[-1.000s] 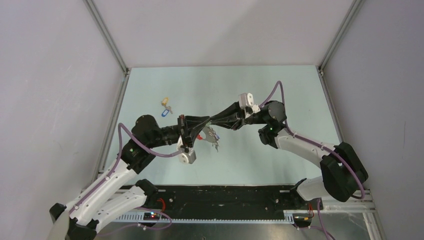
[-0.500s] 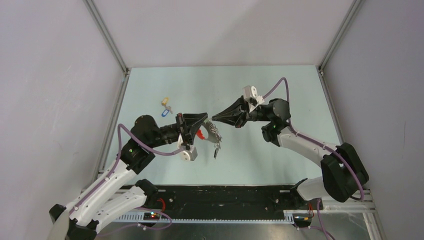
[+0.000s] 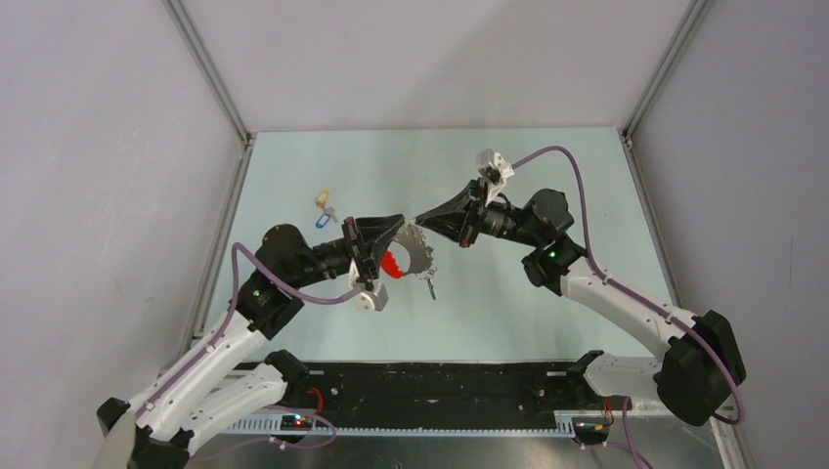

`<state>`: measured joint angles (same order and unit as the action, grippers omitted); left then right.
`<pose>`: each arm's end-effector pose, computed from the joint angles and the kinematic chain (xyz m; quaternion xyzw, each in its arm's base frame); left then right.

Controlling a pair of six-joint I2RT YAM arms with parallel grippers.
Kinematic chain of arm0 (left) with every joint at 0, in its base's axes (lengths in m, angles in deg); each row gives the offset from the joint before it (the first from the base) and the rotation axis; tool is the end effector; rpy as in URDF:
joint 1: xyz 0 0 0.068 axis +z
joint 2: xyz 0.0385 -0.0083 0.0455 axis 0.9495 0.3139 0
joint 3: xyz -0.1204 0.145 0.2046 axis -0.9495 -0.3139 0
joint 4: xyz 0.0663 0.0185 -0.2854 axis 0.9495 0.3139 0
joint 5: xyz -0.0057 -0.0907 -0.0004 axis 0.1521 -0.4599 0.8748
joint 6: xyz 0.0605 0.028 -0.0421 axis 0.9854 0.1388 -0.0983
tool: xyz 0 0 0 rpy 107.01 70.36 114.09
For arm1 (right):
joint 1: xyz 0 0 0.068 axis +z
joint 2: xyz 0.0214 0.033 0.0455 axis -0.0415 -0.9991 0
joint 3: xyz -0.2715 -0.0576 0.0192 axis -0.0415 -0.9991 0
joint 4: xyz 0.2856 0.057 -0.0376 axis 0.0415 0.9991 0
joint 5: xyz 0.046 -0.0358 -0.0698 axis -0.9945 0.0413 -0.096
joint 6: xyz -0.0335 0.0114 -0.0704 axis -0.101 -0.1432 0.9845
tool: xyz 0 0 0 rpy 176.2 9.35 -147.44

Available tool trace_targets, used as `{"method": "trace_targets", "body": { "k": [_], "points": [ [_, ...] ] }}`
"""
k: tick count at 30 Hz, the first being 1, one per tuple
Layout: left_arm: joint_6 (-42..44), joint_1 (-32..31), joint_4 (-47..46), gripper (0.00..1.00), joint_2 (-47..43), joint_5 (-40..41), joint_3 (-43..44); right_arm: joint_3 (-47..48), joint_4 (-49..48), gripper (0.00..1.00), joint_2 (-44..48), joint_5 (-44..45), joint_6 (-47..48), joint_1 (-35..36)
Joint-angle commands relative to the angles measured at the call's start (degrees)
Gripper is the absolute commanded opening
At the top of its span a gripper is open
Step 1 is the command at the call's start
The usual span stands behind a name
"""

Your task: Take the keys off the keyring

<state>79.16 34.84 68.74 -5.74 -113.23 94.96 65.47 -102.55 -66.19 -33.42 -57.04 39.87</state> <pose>0.1640 -0.1714 0.3624 0.6562 0.2190 -0.0038 0.7221 0.2345 0.2368 0.3631 -0.3590 0.5101 0.5581 0.5472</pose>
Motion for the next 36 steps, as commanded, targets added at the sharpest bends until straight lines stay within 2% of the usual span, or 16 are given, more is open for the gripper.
{"method": "trace_targets", "body": {
  "k": [1,9,18,26,30,33,36],
  "points": [
    [2.02,0.21,-2.00,0.00,1.09,-0.72,-0.46,3.49,2.50,0.00,1.69,8.71,-5.20,0.01],
    [5.63,-0.57,1.11,0.00,4.24,0.21,-0.05,4.36,1.55,0.00,1.22,10.71,-10.11,0.62],
    [12.98,-3.48,8.15,0.00,8.72,8.05,0.84,5.41,2.18,0.00,0.78,12.36,-12.09,1.20],
    [22.89,-8.54,10.38,0.00,10.12,23.75,-0.79,9.57,13.80,0.00,0.26,15.58,-3.34,4.08],
    [29.24,-10.72,10.84,0.00,11.02,31.52,-1.66,12.12,18.63,0.00,-0.82,17.32,-2.43,4.58],
    [30.06,-11.57,10.76,0.00,10.82,33.40,-1.98,12.33,19.61,0.00,-1.10,18.65,-2.40,4.24],
    [24.38,-11.40,10.75,0.00,10.56,31.56,-0.72,12.23,20.59,0.00,-1.09,18.95,-2.28,2.60]
  ]
}}
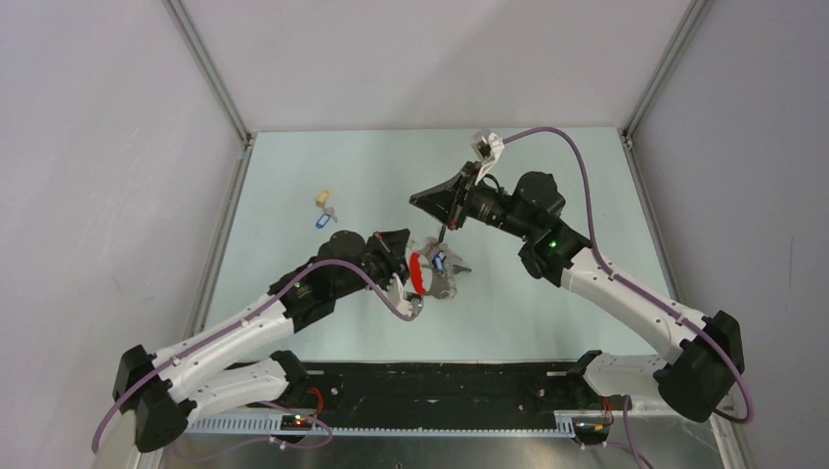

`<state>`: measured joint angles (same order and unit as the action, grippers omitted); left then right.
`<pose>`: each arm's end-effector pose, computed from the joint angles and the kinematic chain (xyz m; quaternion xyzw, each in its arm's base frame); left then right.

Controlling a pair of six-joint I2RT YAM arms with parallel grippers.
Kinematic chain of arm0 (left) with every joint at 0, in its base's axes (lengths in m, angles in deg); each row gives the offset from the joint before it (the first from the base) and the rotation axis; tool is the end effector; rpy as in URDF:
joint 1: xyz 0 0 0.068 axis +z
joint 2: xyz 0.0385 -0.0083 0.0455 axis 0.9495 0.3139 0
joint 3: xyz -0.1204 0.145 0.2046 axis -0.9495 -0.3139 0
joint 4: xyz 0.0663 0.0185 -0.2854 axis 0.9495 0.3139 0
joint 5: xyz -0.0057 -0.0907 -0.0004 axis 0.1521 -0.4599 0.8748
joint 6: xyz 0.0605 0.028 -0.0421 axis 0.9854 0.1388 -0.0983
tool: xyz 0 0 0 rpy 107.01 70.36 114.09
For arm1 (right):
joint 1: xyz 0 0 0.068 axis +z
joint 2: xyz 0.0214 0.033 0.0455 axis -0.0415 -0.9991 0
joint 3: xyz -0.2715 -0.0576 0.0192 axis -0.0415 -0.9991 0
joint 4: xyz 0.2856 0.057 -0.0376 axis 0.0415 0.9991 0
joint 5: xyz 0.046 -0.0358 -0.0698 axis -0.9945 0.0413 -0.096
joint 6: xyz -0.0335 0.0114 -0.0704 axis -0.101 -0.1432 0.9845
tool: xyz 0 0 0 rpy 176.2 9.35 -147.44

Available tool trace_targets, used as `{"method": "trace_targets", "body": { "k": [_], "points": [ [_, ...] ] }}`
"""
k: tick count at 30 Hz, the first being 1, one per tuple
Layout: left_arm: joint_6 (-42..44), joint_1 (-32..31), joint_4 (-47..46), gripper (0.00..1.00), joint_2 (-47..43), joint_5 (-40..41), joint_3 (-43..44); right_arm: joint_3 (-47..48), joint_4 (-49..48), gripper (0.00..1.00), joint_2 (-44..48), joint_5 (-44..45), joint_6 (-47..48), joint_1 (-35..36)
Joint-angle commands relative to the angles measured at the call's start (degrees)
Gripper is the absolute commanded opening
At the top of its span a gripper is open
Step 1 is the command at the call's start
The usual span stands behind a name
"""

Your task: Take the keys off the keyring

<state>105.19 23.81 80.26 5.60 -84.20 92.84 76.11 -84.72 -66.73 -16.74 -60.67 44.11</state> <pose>0.1836 -0.2135 0.2708 0.7952 0.2322 0.1866 0.5281 0.2420 0.2545 0.3997 -0.2522 0.6008 0.5315 0.5413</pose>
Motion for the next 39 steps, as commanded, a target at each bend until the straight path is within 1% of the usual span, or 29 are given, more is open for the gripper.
{"method": "trace_targets", "body": {
  "k": [1,3,4,5,6,7,8,9,10,11,12,13,14,15,16,17,18,19,21,23,28,31,34,36,39],
  "points": [
    [-2.91,0.15,-0.97,0.00,-0.77,1.98,1.95,1.59,3.63,0.00,-0.54,2.87,1.55,-2.04],
    [-9.11,1.55,-3.29,0.00,-0.75,-0.08,2.79,1.58,5.47,0.00,-0.31,4.14,2.99,-3.57],
    [-15.00,3.24,-4.68,0.00,-0.67,-1.80,3.05,1.47,6.02,0.00,-0.13,4.79,4.95,-4.31],
    [-18.15,4.26,-7.79,0.00,-0.45,-2.74,3.72,1.28,7.15,0.00,0.06,7.01,5.94,-4.65],
    [-25.00,6.56,-10.07,0.00,0.53,-4.23,4.35,1.19,7.69,0.00,0.42,8.42,7.54,-5.18],
    [-28.38,7.72,-10.89,0.00,1.25,-4.74,5.87,1.06,8.63,0.00,0.84,11.43,8.53,-5.39],
    [-35.18,9.77,-12.55,0.00,3.00,-5.21,6.74,0.95,8.91,0.00,1.03,12.83,8.74,-5.91],
    [-39.05,10.91,-13.40,0.00,4.24,-4.62,8.58,0.64,9.26,0.00,1.30,15.00,8.92,-6.16],
    [-45.91,12.88,-14.08,0.00,7.04,-4.06,9.59,0.43,9.32,0.00,1.48,15.71,8.89,-6.80],
    [-49.29,13.73,-14.43,0.00,8.51,-1.72,11.77,0.14,9.36,0.00,1.77,16.60,8.76,-7.13],
    [-59.19,15.76,-15.66,0.00,12.09,0.34,14.50,-0.17,9.31,0.00,1.89,16.86,8.72,-7.64],
    [-65.47,16.76,-16.01,0.00,14.19,8.10,16.19,-0.37,9.25,0.00,2.09,17.13,8.52,-8.03],
    [-78.47,18.69,-13.83,0.00,18.85,12.94,20.87,-0.61,9.17,0.00,2.18,17.17,8.47,-8.23],
    [-88.20,19.58,-11.54,0.00,21.18,19.18,23.73,-0.76,9.10,0.00,2.36,17.20,8.41,-8.51],
    [-91.44,21.66,-4.65,0.00,27.39,19.97,29.04,-0.97,8.93,0.00,2.49,17.12,8.37,-8.60],
    [-97.17,22.69,-1.76,0.00,28.74,20.48,31.25,-1.12,8.89,0.00,2.71,16.93,8.43,-8.73],
    [-99.54,24.35,1.57,0.00,31.34,21.02,34.02,-1.28,8.71,0.00,2.75,16.70,8.43,-8.84],
    [-103.42,25.18,2.58,0.00,33.40,21.47,34.70,-1.41,8.64,0.00,2.81,16.65,8.38,-9.08],
    [-107.16,27.46,4.46,0.00,35.89,21.77,35.78,-1.73,8.36,0.00,2.80,16.54,8.43,-9.45],
    [-110.02,29.83,8.73,0.00,38.28,22.69,37.19,-2.05,8.06,0.00,2.87,16.29,8.31,-9.88],
    [-116.08,34.55,16.59,0.00,43.06,19.74,41.56,-2.69,6.90,0.00,2.52,14.93,7.81,-11.02],
    [-117.25,36.56,20.17,0.00,45.57,19.26,42.54,-3.01,6.20,0.00,2.23,14.00,7.46,-11.55],
    [-117.42,37.24,22.44,0.00,48.73,18.49,43.56,-3.29,5.82,0.00,2.21,13.58,7.25,-11.97],
    [-117.77,37.99,26.50,0.00,51.76,17.08,45.46,-3.63,5.85,0.00,2.56,13.41,7.00,-12.22],
    [-118.70,39.29,28.89,0.00,54.90,12.98,48.08,-4.55,5.59,0.00,3.53,13.42,7.21,-12.41]
  ]
}}
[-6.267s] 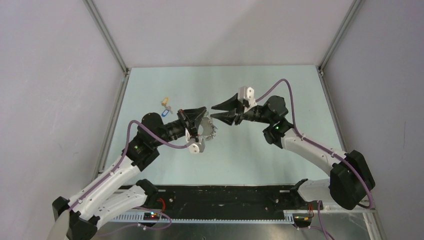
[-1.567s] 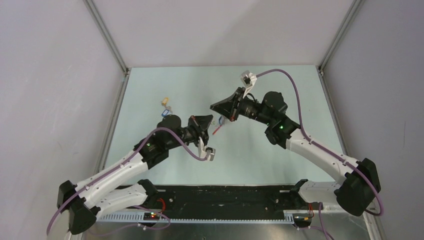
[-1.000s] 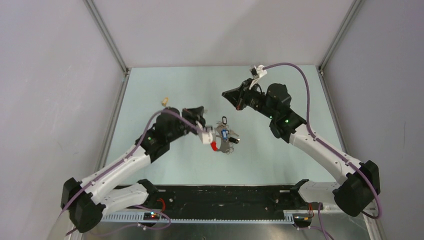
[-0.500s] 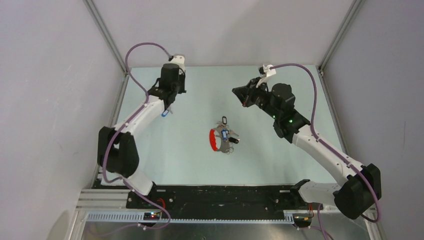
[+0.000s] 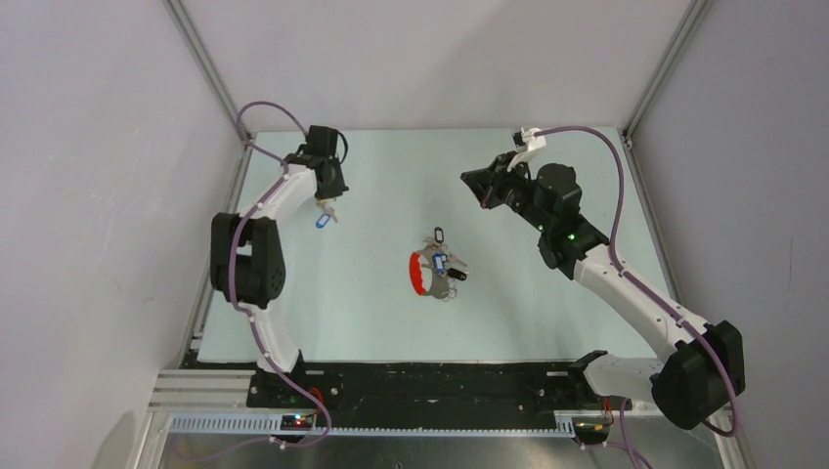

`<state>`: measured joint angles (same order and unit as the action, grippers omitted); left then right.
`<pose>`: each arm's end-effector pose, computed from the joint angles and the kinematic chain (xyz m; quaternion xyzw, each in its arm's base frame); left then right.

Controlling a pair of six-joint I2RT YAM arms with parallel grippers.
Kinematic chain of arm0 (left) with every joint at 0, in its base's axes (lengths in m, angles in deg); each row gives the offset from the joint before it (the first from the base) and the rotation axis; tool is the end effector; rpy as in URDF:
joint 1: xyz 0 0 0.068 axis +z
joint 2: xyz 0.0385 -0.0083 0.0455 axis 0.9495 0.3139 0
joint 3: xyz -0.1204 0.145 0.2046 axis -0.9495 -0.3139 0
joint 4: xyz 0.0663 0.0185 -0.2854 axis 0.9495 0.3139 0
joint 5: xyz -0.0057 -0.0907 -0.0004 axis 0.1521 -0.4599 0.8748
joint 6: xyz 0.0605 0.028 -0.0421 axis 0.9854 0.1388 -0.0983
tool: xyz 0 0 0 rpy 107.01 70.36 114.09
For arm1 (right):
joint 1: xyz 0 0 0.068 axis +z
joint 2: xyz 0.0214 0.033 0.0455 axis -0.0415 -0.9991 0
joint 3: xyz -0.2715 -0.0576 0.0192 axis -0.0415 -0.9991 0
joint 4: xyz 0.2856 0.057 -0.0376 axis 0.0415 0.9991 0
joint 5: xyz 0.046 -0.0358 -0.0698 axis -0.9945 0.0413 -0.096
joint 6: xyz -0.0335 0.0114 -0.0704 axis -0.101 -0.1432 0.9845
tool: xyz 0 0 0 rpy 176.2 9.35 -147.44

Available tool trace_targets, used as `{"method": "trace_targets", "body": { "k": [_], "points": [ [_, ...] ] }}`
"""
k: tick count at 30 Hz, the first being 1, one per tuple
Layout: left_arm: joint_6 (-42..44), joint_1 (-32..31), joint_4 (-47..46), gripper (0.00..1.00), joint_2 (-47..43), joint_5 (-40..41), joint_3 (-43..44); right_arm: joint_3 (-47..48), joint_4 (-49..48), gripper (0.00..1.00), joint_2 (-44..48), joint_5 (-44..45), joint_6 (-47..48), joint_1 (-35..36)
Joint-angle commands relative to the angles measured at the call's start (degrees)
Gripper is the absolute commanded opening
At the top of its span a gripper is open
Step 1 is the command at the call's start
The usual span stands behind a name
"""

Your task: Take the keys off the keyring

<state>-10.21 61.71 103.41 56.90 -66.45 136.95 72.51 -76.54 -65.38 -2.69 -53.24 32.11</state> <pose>0.4582 -0.0667 0.2151 -0.1139 0.9351 0.0117 0.3354 0.2985 0.1856 0.3617 -0.1379 0.6986 0.3481 0.6097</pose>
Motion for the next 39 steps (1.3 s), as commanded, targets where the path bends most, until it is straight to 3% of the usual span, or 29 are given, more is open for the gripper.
{"method": "trace_targets", "body": {
  "k": [1,2,4,5,6,7,9,13,16,20,22,23,26,30,36,39],
  "points": [
    [-3.64,2.00,6.04,0.00,4.31,-5.49,4.13,-1.23,-2.82,0.00,2.38,-0.54,-0.10,-0.48],
    [-3.77,2.31,6.03,0.03,4.48,-6.27,4.24,-1.38,-2.88,0.01,2.76,-0.38,0.12,-0.47],
    [-4.00,2.85,6.10,0.30,4.17,-6.58,4.42,-1.70,-2.88,0.08,3.18,-0.53,0.68,-0.56],
    [-3.92,2.90,5.99,0.46,3.51,-6.48,4.44,-1.77,-2.63,0.18,3.24,-0.88,1.01,-0.56],
    [-3.57,2.93,5.96,0.52,2.73,-6.23,4.61,-1.83,-2.52,0.25,3.19,-2.09,2.03,-0.60],
    [-3.38,2.92,5.87,0.65,2.32,-6.13,4.71,-1.81,-2.26,0.36,3.20,-3.10,2.61,-0.58],
    [-2.61,2.93,5.88,0.77,0.99,-5.83,4.82,-1.83,-1.79,0.44,3.25,-3.24,3.82,-0.57],
    [1.51,0.90,5.84,0.95,-2.22,-4.98,6.48,-1.80,-0.53,0.48,3.56,-2.34,6.22,-0.58],
    [7.85,-3.60,5.78,0.99,-6.26,-0.05,8.37,-1.81,0.18,0.53,3.99,0.21,7.90,-0.58],
    [9.48,-8.64,5.70,1.00,-11.45,3.68,9.59,-1.86,-0.87,0.71,4.96,7.05,5.55,-0.64],
    [9.50,-9.09,5.67,1.00,-14.38,0.51,9.67,-1.85,-2.21,0.95,6.33,10.04,2.48,-0.90],
    [9.61,-9.13,5.63,1.00,-15.51,-1.32,9.76,-1.85,-2.66,0.97,7.72,9.80,2.73,-1.08],
    [8.77,-9.02,3.46,1.00,-21.91,-1.54,8.92,-2.77,-3.30,0.99,10.85,9.15,4.32,-1.75],
    [7.03,-9.10,-2.72,1.00,-31.69,0.71,3.27,-4.58,-2.93,0.99,14.04,21.25,6.80,-2.72],
    [8.99,-9.25,-15.83,1.00,-52.77,8.07,-16.14,-4.65,1.99,1.00,19.59,41.23,10.67,-5.50],
    [10.11,-9.29,-21.58,1.00,-64.05,9.69,-26.86,-5.09,3.24,0.99,23.57,45.39,10.12,-7.07]
  ]
}}
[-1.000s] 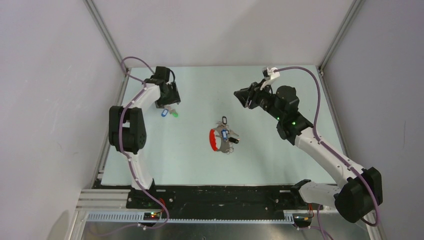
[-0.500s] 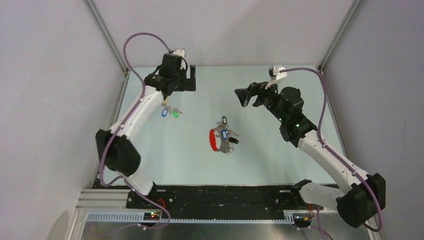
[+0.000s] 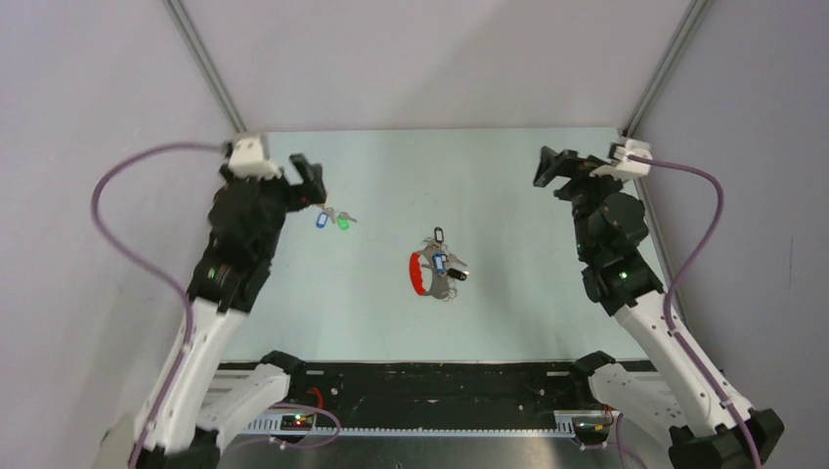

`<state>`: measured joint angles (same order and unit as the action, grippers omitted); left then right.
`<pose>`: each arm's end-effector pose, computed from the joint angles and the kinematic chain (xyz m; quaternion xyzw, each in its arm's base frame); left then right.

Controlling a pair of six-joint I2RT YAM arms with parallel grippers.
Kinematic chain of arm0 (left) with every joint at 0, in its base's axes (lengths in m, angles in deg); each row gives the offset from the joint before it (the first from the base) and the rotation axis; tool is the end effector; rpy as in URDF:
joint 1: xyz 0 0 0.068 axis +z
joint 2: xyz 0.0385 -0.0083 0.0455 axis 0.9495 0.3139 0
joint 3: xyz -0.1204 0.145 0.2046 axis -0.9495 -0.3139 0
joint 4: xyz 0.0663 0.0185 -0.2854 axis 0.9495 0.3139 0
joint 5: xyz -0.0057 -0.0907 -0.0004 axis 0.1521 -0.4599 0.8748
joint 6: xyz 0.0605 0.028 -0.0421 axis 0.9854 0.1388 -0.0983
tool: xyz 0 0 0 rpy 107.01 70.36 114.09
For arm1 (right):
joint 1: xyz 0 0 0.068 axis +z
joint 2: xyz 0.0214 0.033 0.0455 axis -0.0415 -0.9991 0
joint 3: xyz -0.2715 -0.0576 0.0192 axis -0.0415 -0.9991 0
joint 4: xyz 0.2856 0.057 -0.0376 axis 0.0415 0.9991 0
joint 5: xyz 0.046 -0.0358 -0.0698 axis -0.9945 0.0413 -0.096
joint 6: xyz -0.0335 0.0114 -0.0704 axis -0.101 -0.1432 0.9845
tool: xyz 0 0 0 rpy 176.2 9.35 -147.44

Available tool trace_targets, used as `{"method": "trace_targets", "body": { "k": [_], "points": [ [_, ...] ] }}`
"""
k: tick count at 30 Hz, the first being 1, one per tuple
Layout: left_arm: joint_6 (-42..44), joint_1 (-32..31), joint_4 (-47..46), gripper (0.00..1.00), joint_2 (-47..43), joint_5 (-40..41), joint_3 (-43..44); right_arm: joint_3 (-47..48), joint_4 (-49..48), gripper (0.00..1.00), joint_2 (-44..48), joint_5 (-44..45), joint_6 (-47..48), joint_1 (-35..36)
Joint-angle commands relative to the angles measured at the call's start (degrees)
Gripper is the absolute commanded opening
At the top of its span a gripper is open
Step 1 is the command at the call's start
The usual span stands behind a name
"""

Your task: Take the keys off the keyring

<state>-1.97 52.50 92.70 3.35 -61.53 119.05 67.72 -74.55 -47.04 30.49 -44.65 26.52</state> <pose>0.2430 -0.0640 0.4402 -0.0486 0.7399 -0.0715 0.6671 0.2505 0.0845 0.4136 0.0679 0.6396 0.1042 0.7586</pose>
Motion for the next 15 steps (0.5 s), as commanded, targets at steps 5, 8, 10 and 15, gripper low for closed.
{"method": "trace_targets", "body": {
  "k": [5,8,10,15],
  "points": [
    [3.34,-0.24,-14.68,1.00,-18.50,5.46,-15.88,-1.59,1.54,0.99,10.69,11.88,3.71,-2.85],
    [3.34,-0.39,-15.15,1.00,-20.05,5.03,-16.64,-1.68,1.98,0.99,10.84,13.36,4.38,-2.87],
    [3.14,-0.44,-15.16,1.00,-19.99,3.69,-16.62,-1.74,1.97,0.99,10.57,12.69,4.82,-2.87],
    [3.15,-0.81,-15.36,1.00,-19.76,1.98,-16.67,-2.32,1.05,0.99,10.40,11.55,3.36,-2.87]
  ]
}}
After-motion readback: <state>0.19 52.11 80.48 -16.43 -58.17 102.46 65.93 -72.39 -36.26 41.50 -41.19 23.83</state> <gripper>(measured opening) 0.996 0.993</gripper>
